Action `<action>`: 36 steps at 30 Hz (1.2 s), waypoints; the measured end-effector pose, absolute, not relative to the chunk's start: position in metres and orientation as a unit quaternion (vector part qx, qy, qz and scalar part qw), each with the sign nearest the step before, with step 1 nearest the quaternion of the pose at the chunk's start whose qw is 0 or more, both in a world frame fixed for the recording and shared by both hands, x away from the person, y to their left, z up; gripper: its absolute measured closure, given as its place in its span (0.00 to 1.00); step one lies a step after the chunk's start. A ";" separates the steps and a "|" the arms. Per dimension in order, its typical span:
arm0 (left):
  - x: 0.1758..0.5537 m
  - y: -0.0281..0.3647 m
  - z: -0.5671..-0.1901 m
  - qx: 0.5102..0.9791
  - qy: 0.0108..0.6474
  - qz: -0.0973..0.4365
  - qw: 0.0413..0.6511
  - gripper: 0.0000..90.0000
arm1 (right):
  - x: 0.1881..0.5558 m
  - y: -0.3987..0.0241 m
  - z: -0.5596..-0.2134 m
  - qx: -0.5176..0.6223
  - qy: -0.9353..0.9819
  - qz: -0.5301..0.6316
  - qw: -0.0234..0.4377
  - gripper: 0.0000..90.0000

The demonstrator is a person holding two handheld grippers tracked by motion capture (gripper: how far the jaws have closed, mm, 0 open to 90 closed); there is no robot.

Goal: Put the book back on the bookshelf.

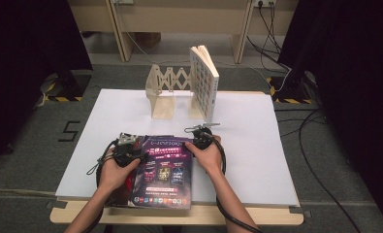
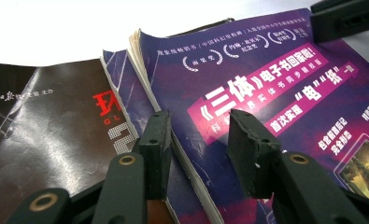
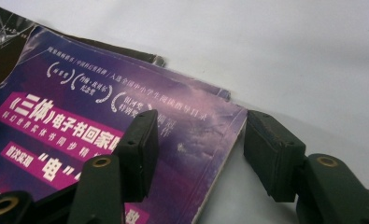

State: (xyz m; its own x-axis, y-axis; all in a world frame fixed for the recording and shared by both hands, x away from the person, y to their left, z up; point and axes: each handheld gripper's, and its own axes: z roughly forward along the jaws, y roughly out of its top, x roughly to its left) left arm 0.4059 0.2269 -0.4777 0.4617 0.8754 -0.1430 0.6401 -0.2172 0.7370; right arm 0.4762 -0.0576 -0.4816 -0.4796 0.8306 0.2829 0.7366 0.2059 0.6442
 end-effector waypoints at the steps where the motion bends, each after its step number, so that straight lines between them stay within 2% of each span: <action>1: 0.406 0.227 -0.478 0.765 0.495 0.155 0.382 0.66 | 0.478 -0.057 -0.481 0.506 0.775 0.374 0.063 0.50; 9: 0.406 0.227 -0.477 0.768 0.492 0.154 0.380 0.65 | 0.486 -0.053 -0.483 0.512 0.772 0.372 0.061 0.46; 16: 0.404 0.227 -0.477 0.768 0.495 0.148 0.380 0.63 | 0.488 -0.053 -0.484 0.516 0.765 0.381 0.054 0.48; 20: 0.403 0.227 -0.477 0.767 0.496 0.139 0.382 0.63 | 0.483 -0.058 -0.483 0.516 0.763 0.385 0.060 0.53; 36: 0.400 0.226 -0.479 0.762 0.497 0.148 0.387 0.64 | 0.481 -0.064 -0.482 0.538 0.754 0.377 0.030 0.51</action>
